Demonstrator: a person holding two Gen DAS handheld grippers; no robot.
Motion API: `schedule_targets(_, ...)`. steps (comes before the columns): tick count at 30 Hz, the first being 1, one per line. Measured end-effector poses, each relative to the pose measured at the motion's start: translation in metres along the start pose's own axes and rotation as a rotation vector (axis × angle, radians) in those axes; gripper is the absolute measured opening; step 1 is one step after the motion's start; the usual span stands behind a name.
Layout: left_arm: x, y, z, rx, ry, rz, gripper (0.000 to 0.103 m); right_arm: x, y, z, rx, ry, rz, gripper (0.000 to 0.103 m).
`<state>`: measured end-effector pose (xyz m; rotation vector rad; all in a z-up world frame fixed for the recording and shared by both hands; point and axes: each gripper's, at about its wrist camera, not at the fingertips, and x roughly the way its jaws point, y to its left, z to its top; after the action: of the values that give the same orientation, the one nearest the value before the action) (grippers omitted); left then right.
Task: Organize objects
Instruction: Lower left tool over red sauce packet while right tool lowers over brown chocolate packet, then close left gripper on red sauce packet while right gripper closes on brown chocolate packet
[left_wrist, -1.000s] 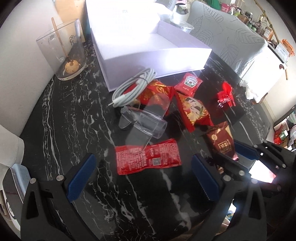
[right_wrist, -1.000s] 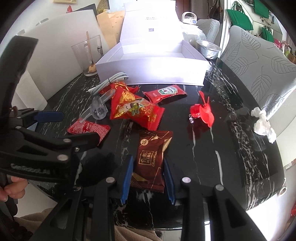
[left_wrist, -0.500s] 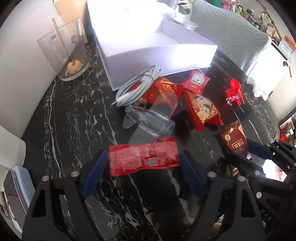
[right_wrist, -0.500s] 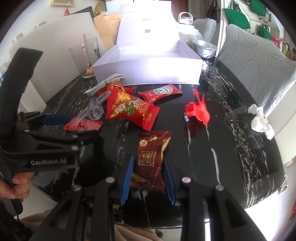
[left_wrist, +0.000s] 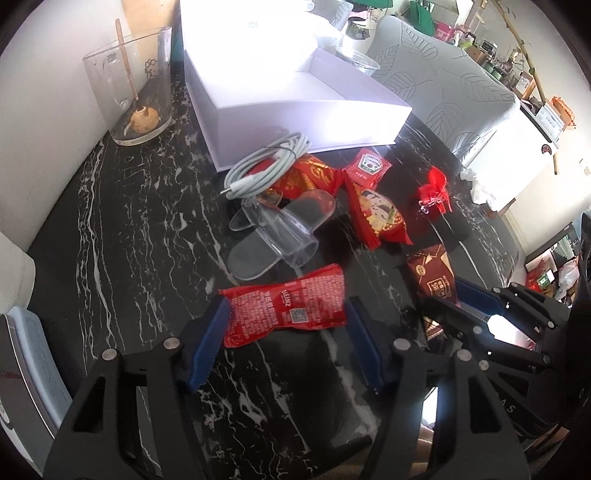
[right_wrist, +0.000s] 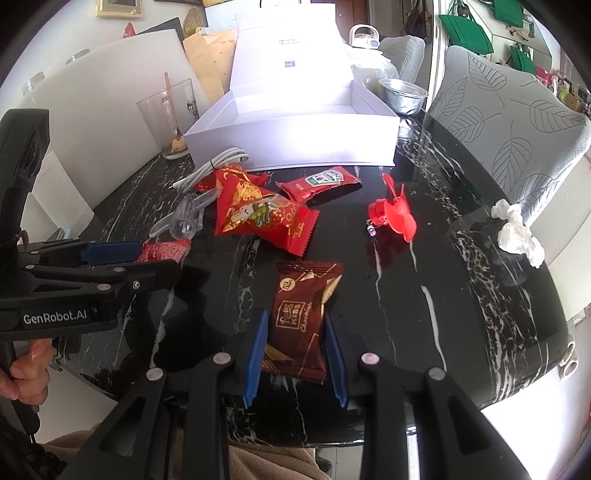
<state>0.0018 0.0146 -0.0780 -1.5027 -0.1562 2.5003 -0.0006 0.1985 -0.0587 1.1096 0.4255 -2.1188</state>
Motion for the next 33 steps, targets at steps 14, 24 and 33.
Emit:
schedule_targets(14,-0.008,0.010,-0.008,-0.037,0.025,-0.007,0.020,-0.007,0.001,-0.002,0.008,-0.030,0.031,0.018)
schedule_targets(24,-0.008,0.027,0.002,-0.165,-0.057,0.007,0.075,-0.005,0.007,-0.001,-0.029,-0.048,-0.026,0.031)
schedule_targets(33,0.013,0.007,0.017,-0.087,-0.034,0.091,0.076,-0.001,0.000,0.001,-0.009,-0.048,-0.035,0.036)
